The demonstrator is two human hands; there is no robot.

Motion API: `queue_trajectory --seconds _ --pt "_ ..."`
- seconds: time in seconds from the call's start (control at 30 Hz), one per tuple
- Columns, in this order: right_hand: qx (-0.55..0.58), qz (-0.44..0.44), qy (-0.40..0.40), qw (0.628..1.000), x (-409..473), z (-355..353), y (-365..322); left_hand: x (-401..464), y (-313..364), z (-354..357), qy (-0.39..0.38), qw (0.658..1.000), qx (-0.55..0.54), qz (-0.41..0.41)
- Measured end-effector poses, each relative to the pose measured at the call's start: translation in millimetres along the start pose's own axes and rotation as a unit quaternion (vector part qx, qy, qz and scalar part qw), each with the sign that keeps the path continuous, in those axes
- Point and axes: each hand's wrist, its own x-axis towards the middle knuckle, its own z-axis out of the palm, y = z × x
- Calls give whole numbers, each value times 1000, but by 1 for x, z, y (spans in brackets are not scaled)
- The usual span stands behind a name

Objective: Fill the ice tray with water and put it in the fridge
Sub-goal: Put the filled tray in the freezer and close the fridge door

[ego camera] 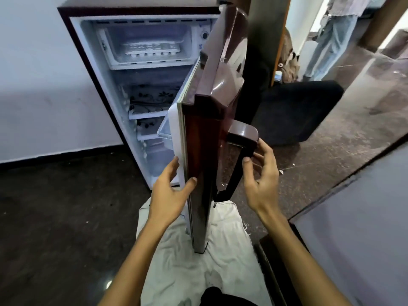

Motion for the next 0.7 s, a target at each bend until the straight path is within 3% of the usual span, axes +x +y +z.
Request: queue_trajectory --seconds 0.27,0.57,0.7 --pt "85 -1 -131 988 16 27 -5 12 -19 -24 103 993 -63 3" --pt "132 -43 -348 927 70 94 -16 19 -37 -35 270 961 -43 -40" --pt "111 -66 -416 900 97 138 -19 38 -47 -41 235 969 -49 -59"
